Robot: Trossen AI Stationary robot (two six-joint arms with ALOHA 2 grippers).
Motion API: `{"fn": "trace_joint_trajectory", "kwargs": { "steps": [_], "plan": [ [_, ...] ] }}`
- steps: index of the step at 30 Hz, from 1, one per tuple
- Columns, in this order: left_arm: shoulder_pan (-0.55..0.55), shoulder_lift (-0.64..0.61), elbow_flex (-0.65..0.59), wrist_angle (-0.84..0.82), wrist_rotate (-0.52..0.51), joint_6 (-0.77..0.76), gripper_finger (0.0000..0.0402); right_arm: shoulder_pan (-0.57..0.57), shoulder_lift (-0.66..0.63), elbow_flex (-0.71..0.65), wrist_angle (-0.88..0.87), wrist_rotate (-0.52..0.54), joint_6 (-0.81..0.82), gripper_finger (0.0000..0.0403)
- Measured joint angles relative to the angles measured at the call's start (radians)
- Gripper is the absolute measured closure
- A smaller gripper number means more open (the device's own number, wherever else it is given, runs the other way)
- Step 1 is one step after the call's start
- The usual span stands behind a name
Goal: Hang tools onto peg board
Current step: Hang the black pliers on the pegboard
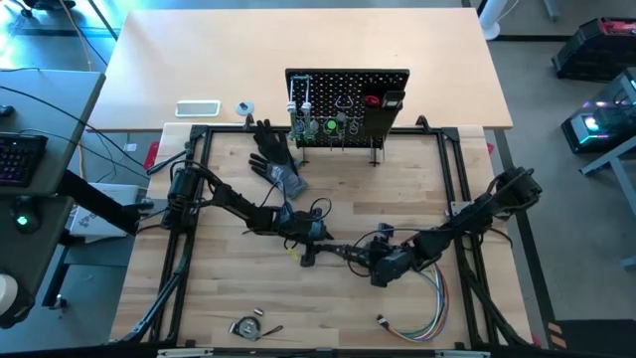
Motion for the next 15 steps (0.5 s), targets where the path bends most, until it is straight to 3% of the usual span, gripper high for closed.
{"fn": "trace_joint_trajectory", "kwargs": {
  "steps": [10,15],
  "plan": [
    [0.0,0.0,-0.002,0.001,-0.012,0.001,0.0255,0.135,-0.082,-0.002,-0.222,0.161,0.322,0.0253],
    [0.0,0.0,-0.002,0.002,-0.015,0.002,0.0255,0.211,-0.138,-0.078,-0.128,0.21,0.576,0.0253]
  ]
}}
